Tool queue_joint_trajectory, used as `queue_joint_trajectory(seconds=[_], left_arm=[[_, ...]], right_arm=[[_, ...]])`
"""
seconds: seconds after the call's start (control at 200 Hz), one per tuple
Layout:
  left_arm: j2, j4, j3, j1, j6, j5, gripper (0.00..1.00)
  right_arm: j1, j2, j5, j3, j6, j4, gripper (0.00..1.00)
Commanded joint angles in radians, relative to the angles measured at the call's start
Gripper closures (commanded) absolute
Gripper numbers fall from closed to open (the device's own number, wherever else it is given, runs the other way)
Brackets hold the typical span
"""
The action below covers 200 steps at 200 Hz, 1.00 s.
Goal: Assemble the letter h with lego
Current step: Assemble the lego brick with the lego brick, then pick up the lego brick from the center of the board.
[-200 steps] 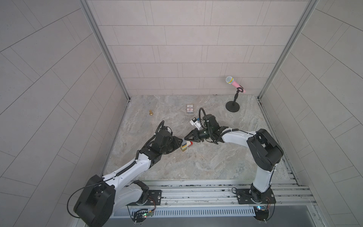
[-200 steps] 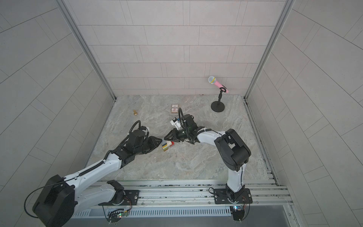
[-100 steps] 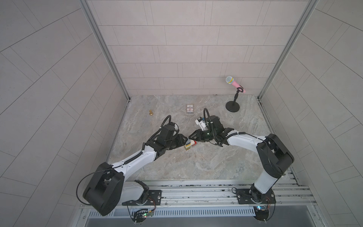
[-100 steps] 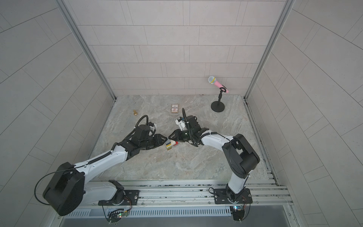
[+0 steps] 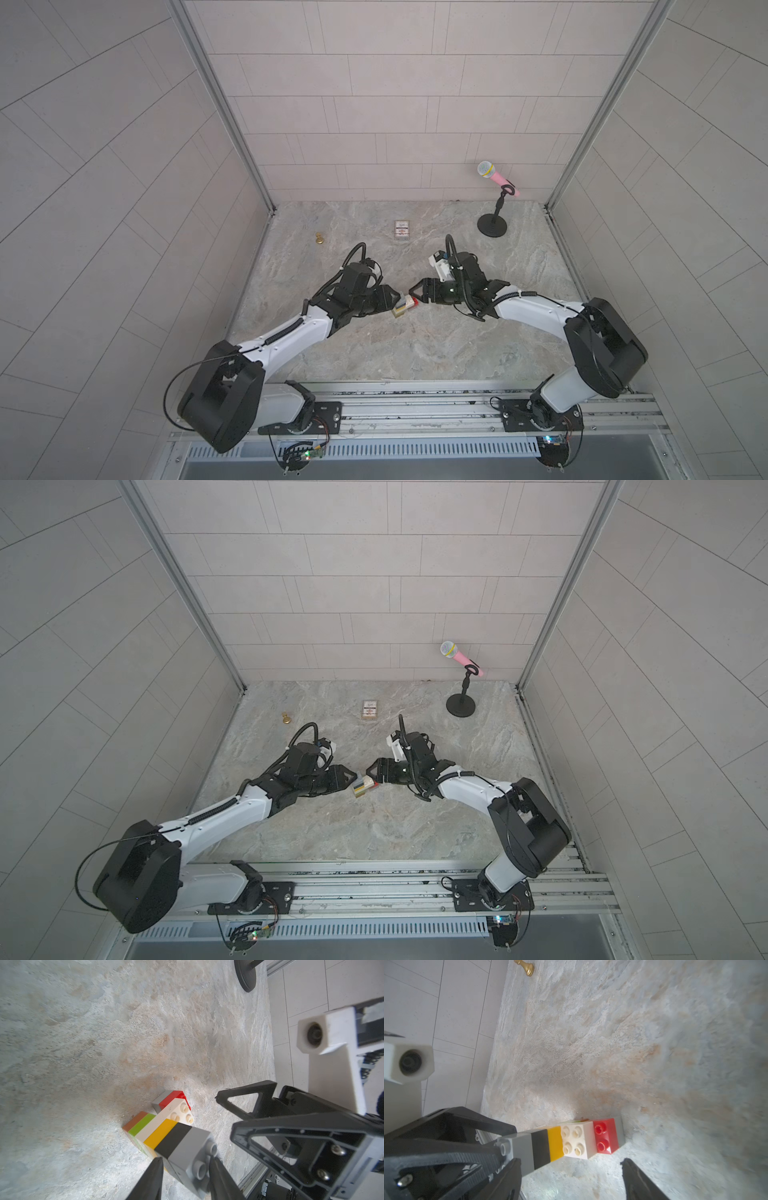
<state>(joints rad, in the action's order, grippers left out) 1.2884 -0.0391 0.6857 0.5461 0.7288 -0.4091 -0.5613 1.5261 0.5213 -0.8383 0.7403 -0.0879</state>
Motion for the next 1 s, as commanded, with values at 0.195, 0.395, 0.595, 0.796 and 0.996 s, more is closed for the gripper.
queue_joint_trajectory(seconds=[0.195,0.395,0.595,0.796,0.996], left_arm=[[-0.043,-0.119,0.061,0.004,-0.046,0.029,0.39],[-0.048,-0.148,0.107,0.002,-0.058,0.065,0.26],[-0.066,-0.166,0.139,0.002,-0.061,0.044,0.23],[-0.156,-0.315,0.154,0.001,-0.118,0.07,0.21],[-0.271,-0.454,0.196,0.0,-0.218,0.134,0.04]], right_arm=[[0.02,-0.073,-0.089,0.04,-0.017,-0.045,0.19],[0.038,-0.035,-0.092,0.022,-0.049,-0.015,0.2],[0.043,-0.032,-0.095,0.047,-0.154,-0.048,0.19],[0.04,-0.085,-0.106,0.178,-0.427,-0.166,0.16],[0.047,-0.068,0.024,0.103,-0.61,0.024,0.13]])
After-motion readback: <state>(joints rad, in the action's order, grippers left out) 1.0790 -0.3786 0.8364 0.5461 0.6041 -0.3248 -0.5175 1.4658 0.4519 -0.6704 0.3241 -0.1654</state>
